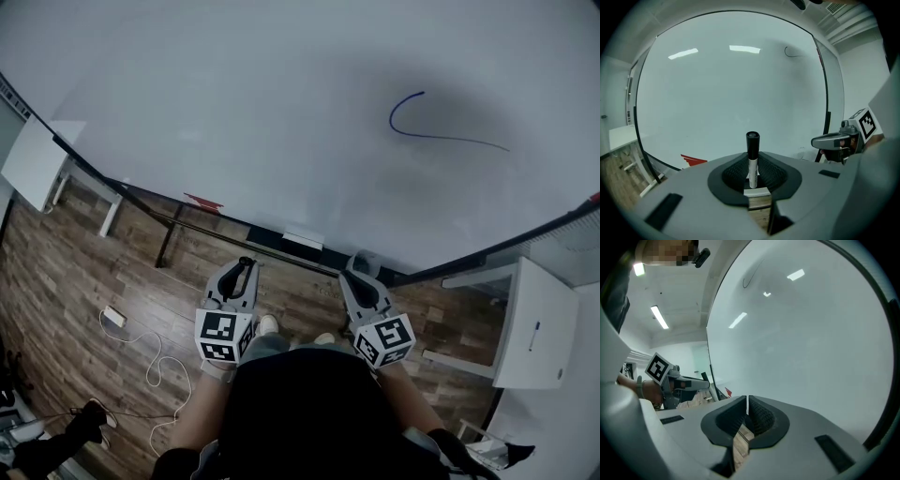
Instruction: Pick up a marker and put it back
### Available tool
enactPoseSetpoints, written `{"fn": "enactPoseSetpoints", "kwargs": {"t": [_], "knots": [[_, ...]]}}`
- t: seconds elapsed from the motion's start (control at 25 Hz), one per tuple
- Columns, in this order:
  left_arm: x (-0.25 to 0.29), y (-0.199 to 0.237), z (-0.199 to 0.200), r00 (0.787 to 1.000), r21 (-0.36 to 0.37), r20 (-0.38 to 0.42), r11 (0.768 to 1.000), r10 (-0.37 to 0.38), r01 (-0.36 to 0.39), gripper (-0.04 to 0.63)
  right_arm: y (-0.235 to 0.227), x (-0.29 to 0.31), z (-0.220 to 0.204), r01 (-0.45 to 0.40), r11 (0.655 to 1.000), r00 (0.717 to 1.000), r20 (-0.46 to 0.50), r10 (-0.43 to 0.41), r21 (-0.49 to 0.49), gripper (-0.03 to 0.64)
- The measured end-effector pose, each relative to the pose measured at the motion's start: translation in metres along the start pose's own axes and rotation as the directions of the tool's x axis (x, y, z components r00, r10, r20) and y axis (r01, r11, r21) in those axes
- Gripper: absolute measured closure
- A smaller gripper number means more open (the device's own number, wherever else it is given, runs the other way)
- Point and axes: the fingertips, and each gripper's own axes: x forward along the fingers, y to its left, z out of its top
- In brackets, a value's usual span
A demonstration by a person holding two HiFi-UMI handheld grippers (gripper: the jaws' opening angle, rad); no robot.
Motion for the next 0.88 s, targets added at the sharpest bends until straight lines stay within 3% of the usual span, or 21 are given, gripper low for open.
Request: {"fn": "enactPoseSetpoints", "kwargs": {"t": [0.24, 0.52, 0.88], "knots": [[-0.013, 0.018, -0.012, 0.999, -0.003, -0.016, 0.999, 0.048, -0.048, 0.52, 0.018, 0.017, 0.004, -0.049, 0.999, 0.999, -0.011, 0.049, -0.021, 0.586], [-0.015, 0.022, -0.018, 0.998, -0.006, -0.036, 0.999, 0.054, -0.054, 0.52, 0.019, 0.018, 0.002, -0.044, 0.999, 0.999, -0.013, 0.044, -0.023, 0.586], [0.004, -0.005, -0.002, 0.999, 0.039, -0.009, 0.999, -0.038, 0.039, 0.52, 0.001, -0.001, 0.0, 0.027, 1.0, 1.0, -0.002, -0.027, -0.003, 0.586]]}}
